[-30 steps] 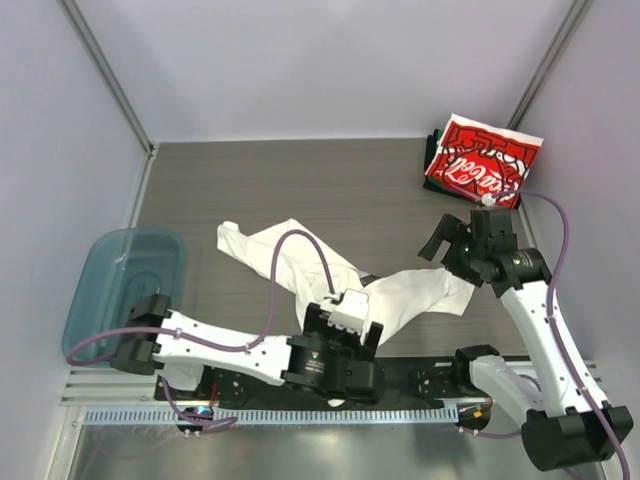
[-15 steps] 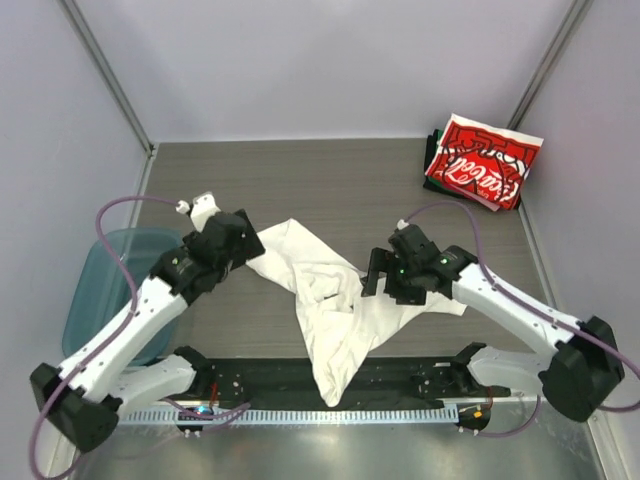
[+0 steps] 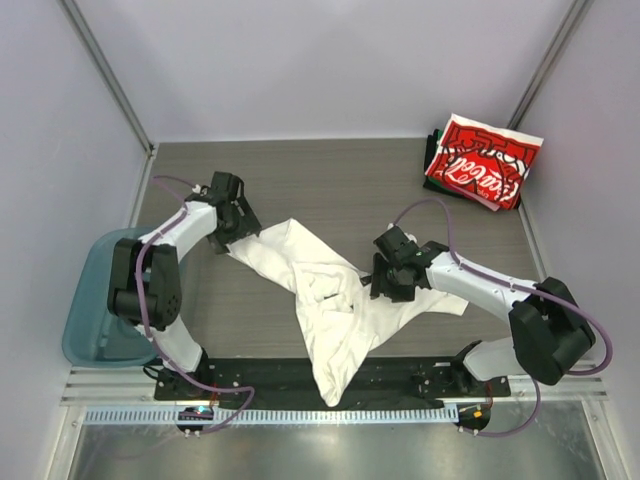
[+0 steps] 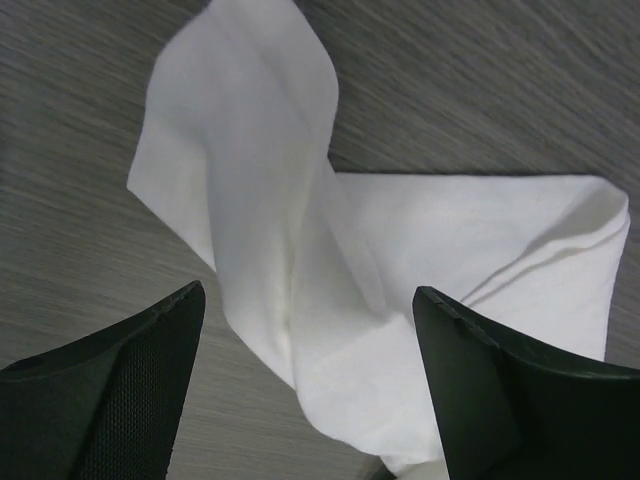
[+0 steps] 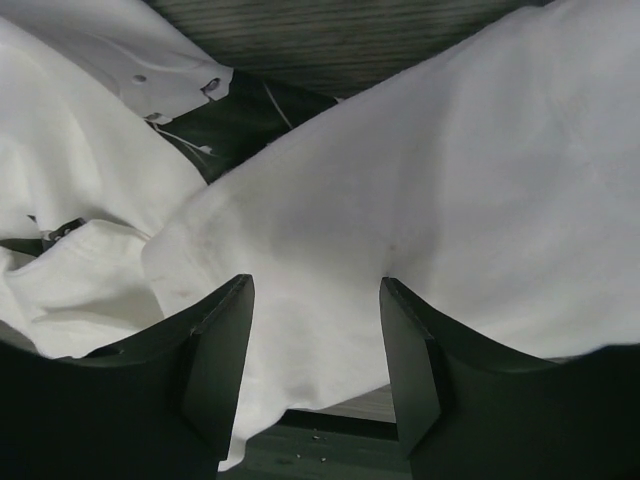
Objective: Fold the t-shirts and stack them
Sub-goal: Flatten the tshirt out
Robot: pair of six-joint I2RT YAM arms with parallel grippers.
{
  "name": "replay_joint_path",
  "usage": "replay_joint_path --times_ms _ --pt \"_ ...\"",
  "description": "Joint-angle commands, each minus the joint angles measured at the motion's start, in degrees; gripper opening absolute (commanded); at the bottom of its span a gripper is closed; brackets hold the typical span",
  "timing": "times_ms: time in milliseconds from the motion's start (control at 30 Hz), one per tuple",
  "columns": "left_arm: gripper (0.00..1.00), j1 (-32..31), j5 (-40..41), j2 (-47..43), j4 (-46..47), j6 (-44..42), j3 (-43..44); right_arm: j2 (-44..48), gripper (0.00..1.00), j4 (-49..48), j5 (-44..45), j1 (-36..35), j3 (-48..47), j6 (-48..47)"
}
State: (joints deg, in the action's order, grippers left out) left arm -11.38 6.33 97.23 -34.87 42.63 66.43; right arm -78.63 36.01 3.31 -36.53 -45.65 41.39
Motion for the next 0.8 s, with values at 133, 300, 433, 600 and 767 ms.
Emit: replay_joint_path --times_ms 133,300,433,600,767 --pt "0.81 3.81 2.19 1.64 2.27 -2.72 9.92 0.50 0.59 -2.17 1.70 3.40 0.47 -4.29" --pt "0.68 4.35 4.66 9.01 -1.86 -4.84 18.02 -0.29 0.59 -2.96 -0.14 3.84 0.03 -5.09" --pt "0.65 4.35 8.26 13.49 -3.70 -5.98 20.84 -0.65 0.58 -3.40 -1.11 4.10 -0.05 -5.44" --pt "0.64 4.52 8.88 17.37 -3.63 -5.11 20.14 -0.47 0.58 -3.84 -1.73 4.10 0.38 -5.61" --pt "0.63 4.52 8.88 20.53 -1.69 -4.40 19.70 0.32 0.58 -3.84 -2.25 4.37 1.70 -5.88"
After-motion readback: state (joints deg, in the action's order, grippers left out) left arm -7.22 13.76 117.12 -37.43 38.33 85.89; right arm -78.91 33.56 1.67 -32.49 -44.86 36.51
